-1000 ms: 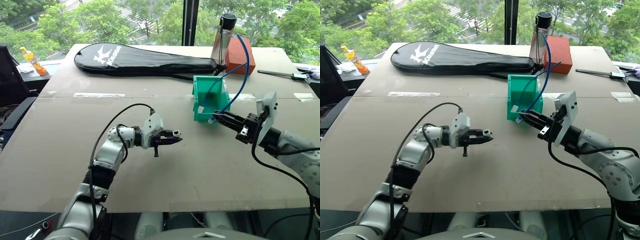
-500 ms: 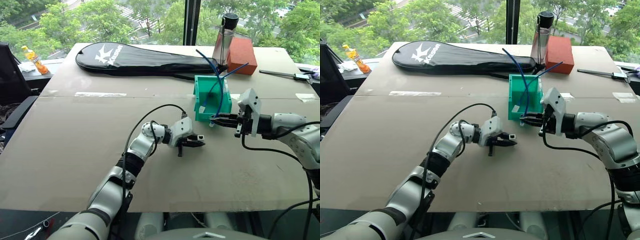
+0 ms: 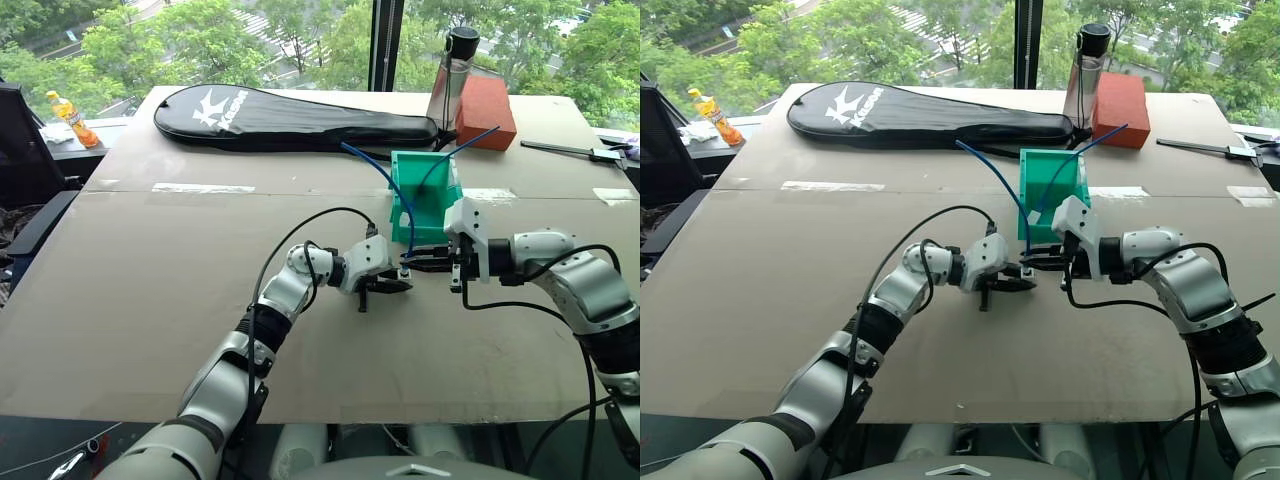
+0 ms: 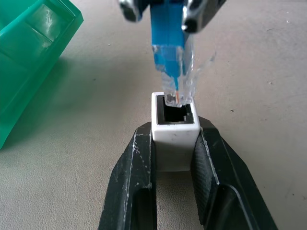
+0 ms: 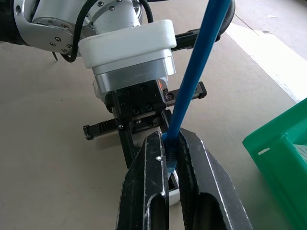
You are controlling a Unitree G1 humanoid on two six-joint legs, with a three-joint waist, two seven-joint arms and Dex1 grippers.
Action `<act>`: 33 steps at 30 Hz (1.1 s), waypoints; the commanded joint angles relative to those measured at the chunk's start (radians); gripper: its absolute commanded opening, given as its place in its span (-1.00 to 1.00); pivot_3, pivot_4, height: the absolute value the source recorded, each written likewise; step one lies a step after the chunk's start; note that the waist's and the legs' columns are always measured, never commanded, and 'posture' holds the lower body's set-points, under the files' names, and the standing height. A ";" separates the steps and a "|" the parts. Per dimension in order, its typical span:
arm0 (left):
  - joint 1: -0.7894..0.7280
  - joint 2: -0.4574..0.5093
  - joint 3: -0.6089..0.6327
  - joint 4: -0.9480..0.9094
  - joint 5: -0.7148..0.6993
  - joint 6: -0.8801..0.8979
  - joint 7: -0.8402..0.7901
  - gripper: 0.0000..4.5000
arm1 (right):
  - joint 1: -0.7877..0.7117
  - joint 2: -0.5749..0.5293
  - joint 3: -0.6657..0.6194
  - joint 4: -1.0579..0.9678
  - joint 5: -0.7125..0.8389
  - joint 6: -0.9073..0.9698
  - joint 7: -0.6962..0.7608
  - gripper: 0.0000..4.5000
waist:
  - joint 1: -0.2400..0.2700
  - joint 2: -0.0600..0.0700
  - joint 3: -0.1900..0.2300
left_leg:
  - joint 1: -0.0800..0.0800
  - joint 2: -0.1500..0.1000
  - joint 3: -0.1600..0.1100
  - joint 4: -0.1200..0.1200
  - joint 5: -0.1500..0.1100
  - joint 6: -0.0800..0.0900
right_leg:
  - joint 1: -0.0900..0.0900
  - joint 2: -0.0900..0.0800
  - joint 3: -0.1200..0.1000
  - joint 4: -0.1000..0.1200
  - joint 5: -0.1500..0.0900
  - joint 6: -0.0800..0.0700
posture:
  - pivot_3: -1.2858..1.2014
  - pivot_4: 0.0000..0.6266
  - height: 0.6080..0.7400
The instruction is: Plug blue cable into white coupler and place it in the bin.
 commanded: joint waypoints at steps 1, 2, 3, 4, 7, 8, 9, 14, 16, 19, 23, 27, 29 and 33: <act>0.010 0.002 -0.003 -0.024 0.006 -0.008 -0.006 -0.83 | -0.020 0.009 0.008 0.008 -0.046 -0.048 0.019 -1.00 | 0.000 0.000 0.000 | 0.000 0.000 0.000 0.000 0.000 0.000 | 0.000 0.000 0.000 0.000 0.000 0.000 | 0.03 -0.52 1.00; 0.010 0.002 -0.003 -0.025 0.006 -0.009 -0.006 -0.83 | -0.020 0.010 0.011 0.014 -0.058 -0.055 0.024 -1.00 | 0.000 0.000 0.000 | 0.000 0.000 0.000 0.000 0.000 0.000 | 0.000 0.000 0.000 0.000 0.000 0.000 | 0.03 -0.52 1.00; 0.010 0.002 -0.002 -0.027 0.005 -0.008 -0.007 -0.83 | -0.019 0.009 0.016 0.020 -0.070 -0.065 0.033 -1.00 | 0.000 0.000 0.000 | 0.000 0.000 0.000 0.000 0.000 0.000 | 0.000 0.000 0.000 0.000 0.000 0.000 | 0.03 -0.52 1.00; 0.011 0.003 -0.002 -0.028 0.004 -0.007 -0.009 -0.83 | -0.018 0.010 0.018 0.026 -0.076 -0.070 0.041 -1.00 | 0.000 0.000 0.000 | 0.000 0.000 0.000 0.000 0.000 0.000 | 0.000 0.000 0.000 0.000 0.000 0.000 | 0.03 -0.52 1.00; 0.013 0.005 -0.002 -0.033 0.004 -0.005 -0.012 -0.83 | -0.006 0.007 0.032 0.046 -0.109 -0.099 0.065 -1.00 | 0.000 0.000 0.000 | 0.000 0.000 0.000 0.000 0.000 0.000 | 0.000 0.000 0.000 0.000 0.000 0.000 | 0.03 -0.52 1.00; 0.012 0.006 -0.002 -0.032 0.004 -0.005 -0.012 -0.83 | -0.004 0.005 0.039 0.056 -0.124 -0.112 0.073 -1.00 | 0.000 0.000 0.000 | 0.000 0.000 0.000 0.000 0.000 0.000 | 0.000 0.000 0.000 0.000 0.000 0.000 | 0.03 -0.52 1.00; 0.012 0.006 -0.001 -0.032 0.004 -0.004 -0.013 -0.83 | 0.000 0.000 0.048 0.066 -0.139 -0.128 0.084 -1.00 | 0.000 0.000 0.000 | 0.000 0.000 0.000 0.000 0.000 0.000 | 0.000 0.000 0.000 0.000 0.000 0.000 | 0.03 -0.52 1.00; 0.010 0.010 0.002 -0.033 0.003 -0.002 -0.012 -0.83 | 0.007 0.001 0.044 0.077 -0.145 -0.142 0.118 -1.00 | 0.000 0.000 0.000 | 0.001 0.000 0.000 0.000 0.000 0.000 | 0.000 0.000 0.000 0.000 0.000 0.000 | 0.03 -0.52 1.00; 0.009 0.012 0.004 -0.033 0.001 0.000 -0.012 -0.83 | 0.011 -0.005 0.046 0.075 -0.145 -0.145 0.136 -1.00 | -0.001 0.000 0.000 | 0.001 0.000 0.000 0.000 0.000 0.000 | 0.000 0.000 0.000 0.001 0.000 0.000 | 0.03 -0.52 1.00; 0.009 0.015 0.005 -0.033 0.000 0.000 -0.013 -0.83 | 0.010 -0.007 0.045 0.082 -0.151 -0.150 0.150 -1.00 | -0.001 0.000 0.000 | 0.001 0.000 0.000 0.000 0.000 0.000 | 0.000 0.000 0.000 0.001 0.000 0.000 | 0.03 -0.52 1.00; 0.010 0.019 0.008 -0.034 -0.001 0.000 -0.014 -0.83 | 0.001 -0.007 0.049 0.103 -0.168 -0.163 0.165 -1.00 | -0.002 0.000 0.000 | 0.001 0.000 0.000 0.000 0.000 0.000 | 0.000 0.000 0.000 0.001 0.000 0.000 | 0.03 -0.52 1.00; 0.010 0.022 0.007 -0.035 -0.002 -0.001 -0.016 -0.83 | -0.022 -0.017 0.066 0.145 -0.201 -0.184 0.192 -1.00 | -0.004 0.000 0.000 | 0.002 0.000 0.000 0.000 0.000 0.000 | 0.001 0.001 0.000 0.001 0.000 0.000 | 0.03 -0.52 1.00; 0.010 0.022 0.007 -0.036 -0.003 -0.002 -0.016 -0.83 | -0.035 -0.016 0.061 0.152 -0.192 -0.168 0.207 -1.00 | -0.004 0.000 0.000 | 0.003 0.000 0.000 0.000 0.000 0.000 | 0.001 0.001 0.000 0.001 0.000 0.000 | 0.03 -0.52 1.00; 0.010 0.022 0.007 -0.036 -0.002 -0.004 -0.015 -0.83 | -0.069 -0.020 0.065 0.173 -0.191 -0.153 0.245 -1.00 | -0.003 0.000 0.000 | 0.003 0.000 0.000 0.000 0.000 0.000 | 0.001 0.001 0.000 0.001 0.000 0.000 | 0.03 -0.52 1.00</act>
